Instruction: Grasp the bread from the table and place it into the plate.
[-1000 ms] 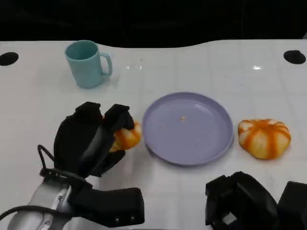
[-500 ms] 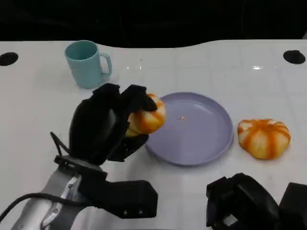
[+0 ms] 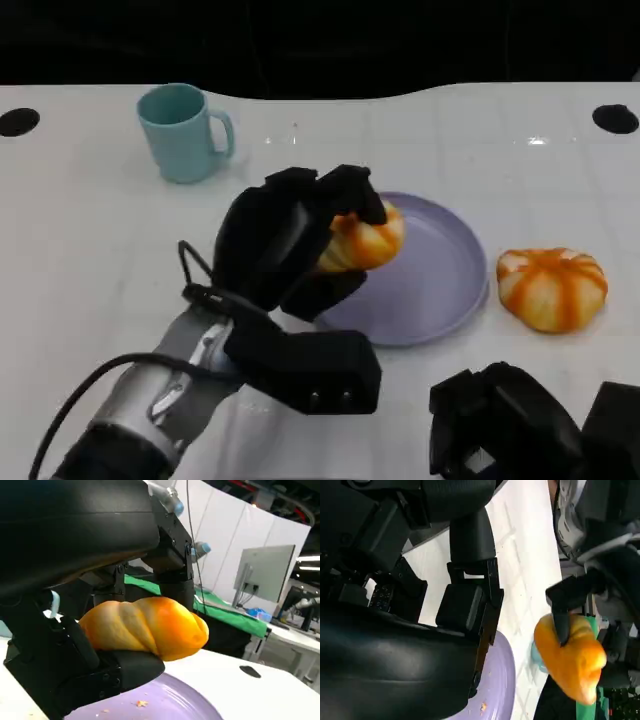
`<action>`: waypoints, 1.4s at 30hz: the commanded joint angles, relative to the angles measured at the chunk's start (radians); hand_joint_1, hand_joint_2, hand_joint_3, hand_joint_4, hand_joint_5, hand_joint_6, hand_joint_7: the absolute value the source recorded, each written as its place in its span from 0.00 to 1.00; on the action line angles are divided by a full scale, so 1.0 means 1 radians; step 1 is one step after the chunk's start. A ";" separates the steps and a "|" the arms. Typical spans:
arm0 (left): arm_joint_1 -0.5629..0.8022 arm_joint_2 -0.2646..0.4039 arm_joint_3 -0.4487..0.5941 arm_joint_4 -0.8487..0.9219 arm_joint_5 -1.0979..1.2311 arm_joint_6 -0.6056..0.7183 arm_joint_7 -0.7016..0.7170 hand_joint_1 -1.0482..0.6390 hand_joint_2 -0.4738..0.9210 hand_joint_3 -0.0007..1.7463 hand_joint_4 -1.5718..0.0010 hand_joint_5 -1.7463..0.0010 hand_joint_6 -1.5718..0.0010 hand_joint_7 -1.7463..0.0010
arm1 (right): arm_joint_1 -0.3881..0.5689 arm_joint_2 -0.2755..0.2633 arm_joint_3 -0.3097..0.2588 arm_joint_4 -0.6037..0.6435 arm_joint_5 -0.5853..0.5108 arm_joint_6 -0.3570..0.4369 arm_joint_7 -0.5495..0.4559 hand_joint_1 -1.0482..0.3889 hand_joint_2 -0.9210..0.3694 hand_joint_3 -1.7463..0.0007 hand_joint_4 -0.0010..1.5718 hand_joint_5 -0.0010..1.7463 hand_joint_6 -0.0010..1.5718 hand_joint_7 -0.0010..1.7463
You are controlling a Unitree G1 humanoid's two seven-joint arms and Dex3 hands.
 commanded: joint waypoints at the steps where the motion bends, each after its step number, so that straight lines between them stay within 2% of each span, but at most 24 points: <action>1: -0.085 -0.017 -0.022 0.118 -0.001 -0.044 0.020 0.47 0.56 0.82 0.38 0.00 0.51 0.00 | 0.010 -0.004 -0.004 -0.011 0.004 0.007 -0.002 0.00 0.63 0.31 0.99 0.72 1.00 0.54; 10: -0.167 -0.056 -0.058 0.285 0.005 -0.056 0.037 0.47 0.54 0.86 0.36 0.00 0.50 0.01 | 0.006 -0.002 -0.002 -0.007 0.005 0.004 -0.001 0.00 0.63 0.31 0.99 0.72 1.00 0.53; 13: -0.175 -0.057 -0.068 0.291 0.005 -0.027 -0.008 0.44 0.61 0.71 0.47 0.00 0.54 0.20 | 0.005 0.000 -0.001 -0.007 0.002 0.006 -0.005 0.00 0.63 0.31 0.99 0.72 1.00 0.53; 16: -0.178 -0.046 -0.081 0.274 0.004 0.000 -0.069 0.41 0.75 0.48 0.59 0.08 0.62 0.46 | 0.009 0.000 0.001 -0.018 -0.003 0.016 -0.013 0.00 0.63 0.31 0.99 0.72 1.00 0.54; 19: -0.180 -0.033 -0.093 0.269 0.004 -0.004 -0.113 0.38 0.84 0.30 0.67 0.18 0.75 0.60 | 0.009 0.001 0.001 -0.015 -0.001 0.008 -0.009 0.00 0.63 0.31 0.99 0.72 1.00 0.54; 20: -0.181 -0.030 -0.096 0.268 0.006 -0.001 -0.123 0.34 0.92 0.18 0.72 0.27 0.81 0.66 | 0.009 0.000 0.002 -0.016 -0.004 0.008 -0.011 0.00 0.63 0.31 0.99 0.72 1.00 0.54; 22: -0.178 -0.028 -0.098 0.260 0.002 0.013 -0.153 0.32 0.98 0.09 0.77 0.34 0.85 0.71 | 0.009 -0.001 0.002 -0.016 -0.006 0.006 -0.011 0.00 0.63 0.31 0.99 0.72 1.00 0.54; 24: -0.171 -0.026 -0.097 0.239 -0.002 0.036 -0.186 0.27 1.00 0.07 0.85 0.43 0.89 0.75 | 0.008 0.000 0.001 -0.015 -0.003 0.004 -0.009 0.00 0.63 0.31 0.99 0.72 1.00 0.54; 29: -0.152 -0.011 -0.110 0.164 0.017 0.119 -0.274 0.19 1.00 0.08 0.91 0.47 0.94 0.78 | 0.010 -0.001 0.001 -0.020 -0.004 0.009 -0.011 0.00 0.62 0.31 0.99 0.72 1.00 0.54; 35: -0.119 0.019 -0.116 0.081 0.022 0.170 -0.340 0.15 1.00 0.10 0.90 0.48 0.93 0.80 | 0.012 -0.001 0.000 -0.025 0.002 0.019 -0.009 0.00 0.63 0.31 0.99 0.72 1.00 0.54; 42: -0.058 0.057 -0.089 -0.024 -0.007 0.157 -0.363 0.16 1.00 0.11 0.87 0.48 0.90 0.79 | 0.010 -0.003 -0.002 -0.019 -0.002 0.008 -0.008 0.00 0.62 0.31 0.98 0.73 1.00 0.54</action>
